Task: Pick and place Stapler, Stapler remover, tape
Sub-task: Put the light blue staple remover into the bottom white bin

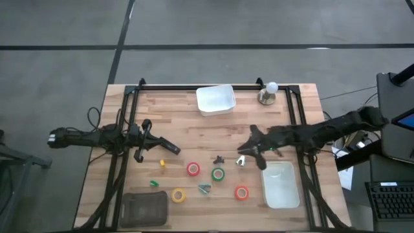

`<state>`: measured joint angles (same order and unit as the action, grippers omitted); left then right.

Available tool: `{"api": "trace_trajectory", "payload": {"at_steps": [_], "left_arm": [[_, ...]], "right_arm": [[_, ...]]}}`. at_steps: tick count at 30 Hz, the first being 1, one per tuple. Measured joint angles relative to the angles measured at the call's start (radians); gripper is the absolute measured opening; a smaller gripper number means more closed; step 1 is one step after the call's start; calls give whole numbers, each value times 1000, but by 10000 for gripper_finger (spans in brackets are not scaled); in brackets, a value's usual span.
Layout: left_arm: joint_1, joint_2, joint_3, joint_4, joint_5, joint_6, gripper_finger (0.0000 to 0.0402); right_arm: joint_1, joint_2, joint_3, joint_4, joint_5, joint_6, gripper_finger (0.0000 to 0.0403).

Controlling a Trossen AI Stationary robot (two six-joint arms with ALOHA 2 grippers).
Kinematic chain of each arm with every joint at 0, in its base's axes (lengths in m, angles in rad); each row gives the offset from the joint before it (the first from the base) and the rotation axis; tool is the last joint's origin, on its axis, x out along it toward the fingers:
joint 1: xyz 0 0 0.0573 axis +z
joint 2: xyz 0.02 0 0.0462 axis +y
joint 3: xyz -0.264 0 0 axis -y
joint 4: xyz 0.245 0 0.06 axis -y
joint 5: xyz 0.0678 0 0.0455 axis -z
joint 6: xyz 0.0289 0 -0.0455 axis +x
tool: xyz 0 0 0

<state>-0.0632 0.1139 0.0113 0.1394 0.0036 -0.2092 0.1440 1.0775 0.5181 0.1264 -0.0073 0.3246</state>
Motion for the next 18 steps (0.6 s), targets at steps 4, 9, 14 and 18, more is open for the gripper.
{"api": "trace_trajectory", "payload": {"at_steps": [4, 9, 14, 18], "left_arm": [[0, 0, 0, 0, 0, 0, 7], [0, 0, 0, 0, 0, 0, 7], [0, 0, 0, -1, 0, 0, 7], [0, 0, 0, -6, 0, 0, 7]], "right_arm": [[0, 110, 99, -84, -29, -43, 131], [0, 221, 177, -223, -50, -124, 174], [0, 323, 201, -277, -53, -149, 181], [0, 360, 227, -314, -54, -193, 176]]}}
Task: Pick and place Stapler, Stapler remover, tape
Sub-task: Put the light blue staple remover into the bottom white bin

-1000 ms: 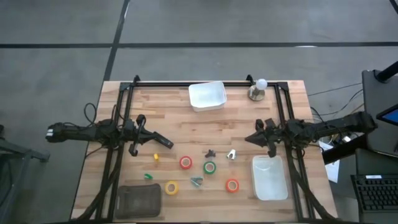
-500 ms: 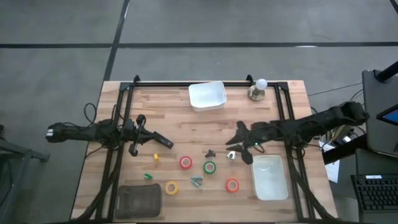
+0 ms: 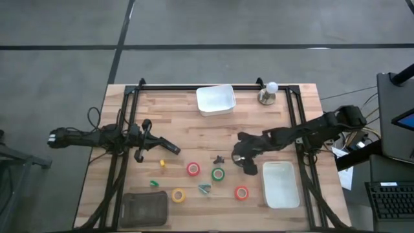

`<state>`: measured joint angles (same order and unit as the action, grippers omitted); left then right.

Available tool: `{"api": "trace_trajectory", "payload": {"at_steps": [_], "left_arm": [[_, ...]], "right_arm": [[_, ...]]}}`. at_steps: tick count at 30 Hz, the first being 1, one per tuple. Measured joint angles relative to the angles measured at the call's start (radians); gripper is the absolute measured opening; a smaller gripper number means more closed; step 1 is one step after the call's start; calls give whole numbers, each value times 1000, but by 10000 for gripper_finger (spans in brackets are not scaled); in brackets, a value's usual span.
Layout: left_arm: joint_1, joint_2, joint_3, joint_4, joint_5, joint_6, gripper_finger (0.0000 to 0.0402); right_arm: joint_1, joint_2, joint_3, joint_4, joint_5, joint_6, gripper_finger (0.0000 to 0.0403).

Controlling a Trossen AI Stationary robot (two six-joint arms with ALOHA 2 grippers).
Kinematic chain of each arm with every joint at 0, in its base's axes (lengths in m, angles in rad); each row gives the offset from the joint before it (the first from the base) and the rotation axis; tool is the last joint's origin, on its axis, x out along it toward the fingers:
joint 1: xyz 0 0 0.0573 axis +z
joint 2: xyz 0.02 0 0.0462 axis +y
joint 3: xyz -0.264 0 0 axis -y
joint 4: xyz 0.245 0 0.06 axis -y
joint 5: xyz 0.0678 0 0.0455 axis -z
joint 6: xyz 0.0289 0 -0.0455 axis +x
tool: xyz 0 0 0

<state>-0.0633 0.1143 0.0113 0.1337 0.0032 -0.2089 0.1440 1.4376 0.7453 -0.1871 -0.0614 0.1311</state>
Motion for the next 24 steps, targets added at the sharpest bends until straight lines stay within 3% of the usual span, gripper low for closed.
{"api": "trace_trajectory", "payload": {"at_steps": [24], "left_arm": [[0, 1, 0, -18, 0, 0, 7]], "right_arm": [[0, 72, 18, -95, 1, -217, 145]]}}
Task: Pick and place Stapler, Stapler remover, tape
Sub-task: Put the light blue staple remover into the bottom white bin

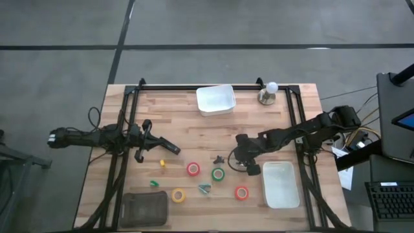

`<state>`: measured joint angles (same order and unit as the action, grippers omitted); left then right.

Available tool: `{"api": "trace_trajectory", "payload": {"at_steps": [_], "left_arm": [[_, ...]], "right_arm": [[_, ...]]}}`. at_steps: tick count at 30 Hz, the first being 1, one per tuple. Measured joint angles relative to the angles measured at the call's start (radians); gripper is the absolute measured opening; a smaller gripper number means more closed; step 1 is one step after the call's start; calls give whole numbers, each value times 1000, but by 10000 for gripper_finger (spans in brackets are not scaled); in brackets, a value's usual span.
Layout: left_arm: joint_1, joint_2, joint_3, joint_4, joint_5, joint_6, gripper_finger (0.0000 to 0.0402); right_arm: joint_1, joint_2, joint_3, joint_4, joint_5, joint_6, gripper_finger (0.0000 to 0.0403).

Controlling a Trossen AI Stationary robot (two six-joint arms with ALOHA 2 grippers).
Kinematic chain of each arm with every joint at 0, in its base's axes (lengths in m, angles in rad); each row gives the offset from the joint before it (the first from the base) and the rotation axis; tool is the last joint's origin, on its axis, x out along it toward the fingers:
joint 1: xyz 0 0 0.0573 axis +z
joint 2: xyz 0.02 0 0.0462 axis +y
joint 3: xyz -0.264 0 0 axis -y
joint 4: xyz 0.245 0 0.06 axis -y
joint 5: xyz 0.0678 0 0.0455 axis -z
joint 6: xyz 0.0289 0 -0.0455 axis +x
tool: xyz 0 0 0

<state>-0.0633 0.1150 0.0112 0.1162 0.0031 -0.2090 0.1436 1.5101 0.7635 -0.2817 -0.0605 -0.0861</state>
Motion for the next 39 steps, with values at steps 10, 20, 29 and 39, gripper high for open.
{"api": "trace_trajectory", "payload": {"at_steps": [10, 20, 29, 39], "left_arm": [[0, 0, 0, 1, 0, 0, 7], [0, 0, 0, 3, 0, 0, 7], [0, 0, 0, 3, 0, 0, 7], [0, 0, 0, 1, 0, 0, 7]], "right_arm": [[0, 58, 0, 9, 1, -3, 124], [0, 76, 0, 8, 2, -2, 97], [0, 73, 0, 11, 2, 0, 41], [0, 69, 0, 13, 16, 27, 9]]}}
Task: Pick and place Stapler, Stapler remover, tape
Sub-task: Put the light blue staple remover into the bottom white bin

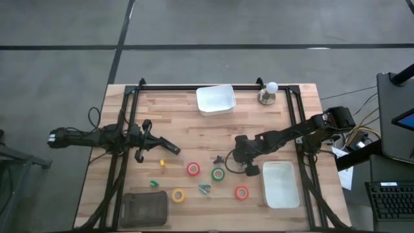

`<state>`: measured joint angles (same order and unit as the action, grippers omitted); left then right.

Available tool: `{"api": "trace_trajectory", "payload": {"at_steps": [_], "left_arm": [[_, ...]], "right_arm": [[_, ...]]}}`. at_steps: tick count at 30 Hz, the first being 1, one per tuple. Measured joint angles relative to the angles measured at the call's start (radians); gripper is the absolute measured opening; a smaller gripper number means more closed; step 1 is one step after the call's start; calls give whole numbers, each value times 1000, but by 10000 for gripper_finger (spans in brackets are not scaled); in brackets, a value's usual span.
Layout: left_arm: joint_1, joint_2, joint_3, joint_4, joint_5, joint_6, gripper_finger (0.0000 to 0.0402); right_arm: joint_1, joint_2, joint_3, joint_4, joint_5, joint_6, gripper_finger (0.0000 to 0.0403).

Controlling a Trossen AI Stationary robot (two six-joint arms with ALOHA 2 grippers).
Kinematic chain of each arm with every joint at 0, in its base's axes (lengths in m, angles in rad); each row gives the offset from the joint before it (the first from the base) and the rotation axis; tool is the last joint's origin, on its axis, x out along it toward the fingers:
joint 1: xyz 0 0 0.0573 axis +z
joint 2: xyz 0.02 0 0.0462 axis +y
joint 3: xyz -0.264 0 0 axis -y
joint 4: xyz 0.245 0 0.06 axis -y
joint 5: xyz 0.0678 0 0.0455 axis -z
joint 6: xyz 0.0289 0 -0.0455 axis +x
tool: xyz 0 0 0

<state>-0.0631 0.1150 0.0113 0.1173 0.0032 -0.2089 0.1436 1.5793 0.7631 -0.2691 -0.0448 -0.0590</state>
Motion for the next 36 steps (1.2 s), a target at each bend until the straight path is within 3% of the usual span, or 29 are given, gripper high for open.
{"api": "trace_trajectory", "payload": {"at_steps": [8, 17, 24, 36], "left_arm": [[0, 0, 0, 0, 0, 0, 7], [0, 0, 0, -4, 0, 0, 7], [0, 0, 0, -7, 0, 0, 7], [0, 2, 0, -23, 0, 0, 7]], "right_arm": [[0, -34, 66, -23, 3, 61, 8], [24, -93, 195, -202, 5, 122, 8], [139, -130, 262, -297, 27, 246, 8], [394, -154, 396, -623, 178, 593, 8]]}}
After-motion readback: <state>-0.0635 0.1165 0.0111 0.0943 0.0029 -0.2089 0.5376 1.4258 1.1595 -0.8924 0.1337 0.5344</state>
